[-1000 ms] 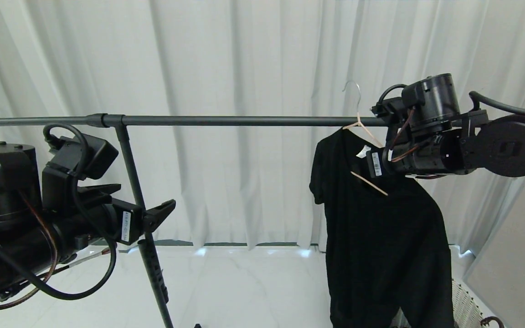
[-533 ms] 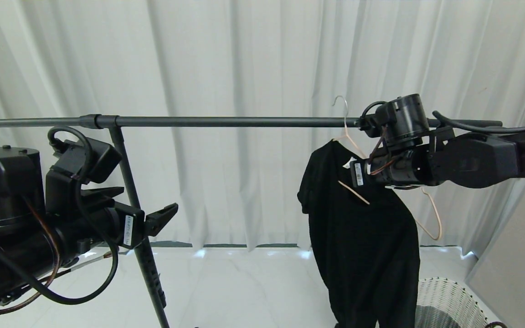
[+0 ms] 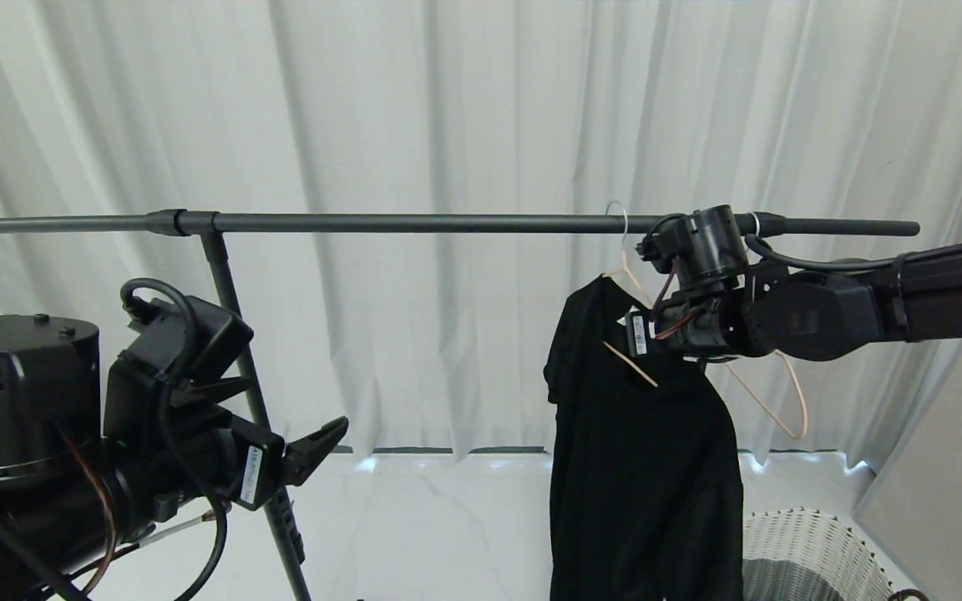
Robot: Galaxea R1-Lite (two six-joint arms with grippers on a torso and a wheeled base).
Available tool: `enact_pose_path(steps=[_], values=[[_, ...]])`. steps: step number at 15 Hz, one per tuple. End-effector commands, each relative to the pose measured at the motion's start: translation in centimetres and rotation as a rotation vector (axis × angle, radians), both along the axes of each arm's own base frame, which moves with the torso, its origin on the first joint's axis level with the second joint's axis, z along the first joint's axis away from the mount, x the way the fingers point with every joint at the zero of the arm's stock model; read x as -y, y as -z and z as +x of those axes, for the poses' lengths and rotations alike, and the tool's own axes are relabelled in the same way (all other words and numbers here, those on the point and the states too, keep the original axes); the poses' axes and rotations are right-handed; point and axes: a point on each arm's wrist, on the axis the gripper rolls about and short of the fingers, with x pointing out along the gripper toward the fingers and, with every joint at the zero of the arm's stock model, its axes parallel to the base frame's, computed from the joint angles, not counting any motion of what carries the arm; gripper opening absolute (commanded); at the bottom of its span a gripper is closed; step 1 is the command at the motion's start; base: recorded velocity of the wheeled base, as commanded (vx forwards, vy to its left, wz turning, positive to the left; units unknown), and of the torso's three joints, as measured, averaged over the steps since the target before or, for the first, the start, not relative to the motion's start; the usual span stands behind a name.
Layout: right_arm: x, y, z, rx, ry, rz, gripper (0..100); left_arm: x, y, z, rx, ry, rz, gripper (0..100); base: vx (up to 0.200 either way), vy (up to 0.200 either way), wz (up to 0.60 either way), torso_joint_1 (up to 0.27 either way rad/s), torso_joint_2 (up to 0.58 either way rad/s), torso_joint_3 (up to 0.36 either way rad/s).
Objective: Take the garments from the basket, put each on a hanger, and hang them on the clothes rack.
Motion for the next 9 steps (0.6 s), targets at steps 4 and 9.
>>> enact_pose_path(steps=[4, 9], values=[[-0.1, 0.3, 0.3, -0.006, 0.002, -0.003, 0, 0.3, 0.1, -0.6, 0.003, 0.023, 0.0, 100, 0.0, 0.0, 0.0, 0.0, 0.0, 0.0], [0.1, -1.1, -0.4, 0.017, -0.002, 0.01, 100, 0.2, 0.2, -0.6, -0.003, 0.013, -0.004, 100, 0.0, 0.0, 0.0, 0.0, 0.0, 0.0]])
